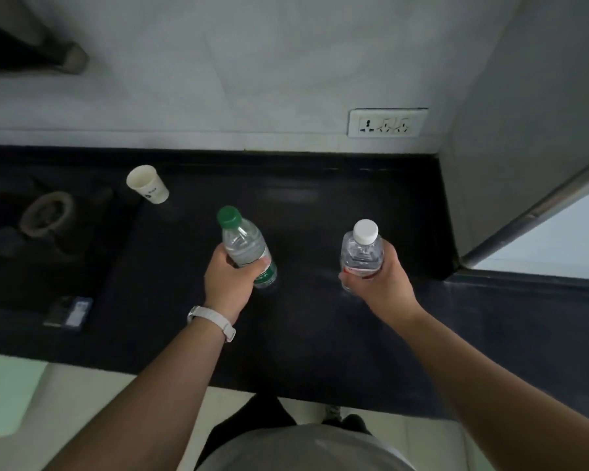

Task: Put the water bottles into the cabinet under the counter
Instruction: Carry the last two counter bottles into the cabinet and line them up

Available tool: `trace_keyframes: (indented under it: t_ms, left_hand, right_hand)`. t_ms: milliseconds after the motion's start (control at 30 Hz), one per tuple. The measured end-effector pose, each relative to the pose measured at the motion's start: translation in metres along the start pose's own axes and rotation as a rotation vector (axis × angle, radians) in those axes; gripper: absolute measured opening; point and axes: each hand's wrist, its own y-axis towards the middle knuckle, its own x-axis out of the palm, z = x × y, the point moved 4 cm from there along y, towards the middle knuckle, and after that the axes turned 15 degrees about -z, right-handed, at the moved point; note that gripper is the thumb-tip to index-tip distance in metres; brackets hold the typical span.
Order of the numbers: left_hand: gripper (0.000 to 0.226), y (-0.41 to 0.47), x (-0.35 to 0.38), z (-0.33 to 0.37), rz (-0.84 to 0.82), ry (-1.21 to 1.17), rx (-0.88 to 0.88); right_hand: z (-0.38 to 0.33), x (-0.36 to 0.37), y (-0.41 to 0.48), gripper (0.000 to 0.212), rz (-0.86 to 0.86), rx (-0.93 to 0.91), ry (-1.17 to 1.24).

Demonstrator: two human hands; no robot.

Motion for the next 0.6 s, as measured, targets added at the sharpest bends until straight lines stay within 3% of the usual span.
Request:
trace_keyframes:
  t_ms: [367,600]
  left_hand:
    - [0.042,-0.055,-0.046,-0.012,0.176,-0.098,-0.036]
    - [0.045,-0.105,-0.1,-0.036,0.27,-0.152,-0.033]
  right_hand:
    - [-0.01,0.019,0.005,0.072,0.092,-0.092,-0.035]
    - [-0.031,0.065,-0.013,0.064,-0.028,-0.113,-0.047]
